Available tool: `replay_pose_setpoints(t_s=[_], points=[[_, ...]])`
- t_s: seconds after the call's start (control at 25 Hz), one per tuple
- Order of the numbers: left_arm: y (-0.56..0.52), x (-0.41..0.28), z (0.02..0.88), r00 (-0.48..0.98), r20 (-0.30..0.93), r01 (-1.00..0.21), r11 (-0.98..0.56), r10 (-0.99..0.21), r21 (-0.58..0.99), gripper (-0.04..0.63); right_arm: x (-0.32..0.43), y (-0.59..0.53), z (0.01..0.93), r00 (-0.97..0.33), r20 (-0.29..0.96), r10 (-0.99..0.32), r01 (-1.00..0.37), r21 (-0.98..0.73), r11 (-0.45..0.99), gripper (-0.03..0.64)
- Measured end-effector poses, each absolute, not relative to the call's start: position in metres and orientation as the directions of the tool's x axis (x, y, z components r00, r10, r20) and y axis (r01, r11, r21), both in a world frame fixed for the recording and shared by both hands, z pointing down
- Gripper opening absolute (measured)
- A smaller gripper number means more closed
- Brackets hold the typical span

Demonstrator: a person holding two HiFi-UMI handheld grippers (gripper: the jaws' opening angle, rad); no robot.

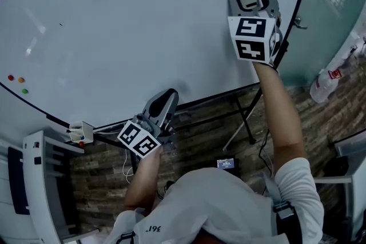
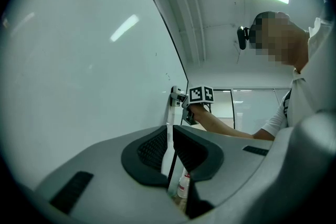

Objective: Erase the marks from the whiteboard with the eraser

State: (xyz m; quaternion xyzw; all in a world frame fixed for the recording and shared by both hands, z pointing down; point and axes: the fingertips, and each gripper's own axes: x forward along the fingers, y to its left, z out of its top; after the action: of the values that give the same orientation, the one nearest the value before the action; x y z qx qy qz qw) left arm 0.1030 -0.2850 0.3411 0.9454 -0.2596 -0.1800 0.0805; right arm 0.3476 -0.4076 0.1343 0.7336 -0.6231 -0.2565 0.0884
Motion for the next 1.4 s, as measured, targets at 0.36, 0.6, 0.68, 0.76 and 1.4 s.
replay_pose_setpoints(t_s=[0.36,0.6,0.68,0.76,1.4], points=[[-0.278,0.090,0.341,0.799,-0.292,-0.469,-0.848,-0.526,0.245,0.026,0.365,-0.397,0.128,0.067,-0.273,-0.960,-0.934,0.322,-0.157,0.272],[-0.270,0.056,0.340,0.782,-0.302,-0.489,-0.838,-0.545,0.244,0.026,0.310,-0.382,0.118,-0.030,-0.310,-0.950,-0.953,0.294,-0.066,0.272],[-0.267,0.039,0.339,0.773,-0.306,-0.500,-0.831,-0.555,0.243,0.026,0.286,-0.380,0.117,-0.045,-0.322,-0.946,-0.947,0.314,-0.062,0.273],[-0.264,0.020,0.340,0.764,-0.309,-0.512,-0.823,-0.567,0.245,0.026,0.258,-0.380,0.118,-0.068,-0.318,-0.946,-0.947,0.318,-0.038,0.272],[-0.246,-0.138,0.334,0.679,-0.342,-0.597,-0.760,-0.649,0.256,0.026,-0.007,-0.377,0.121,-0.315,-0.255,-0.914,-0.895,0.400,0.196,0.273]])
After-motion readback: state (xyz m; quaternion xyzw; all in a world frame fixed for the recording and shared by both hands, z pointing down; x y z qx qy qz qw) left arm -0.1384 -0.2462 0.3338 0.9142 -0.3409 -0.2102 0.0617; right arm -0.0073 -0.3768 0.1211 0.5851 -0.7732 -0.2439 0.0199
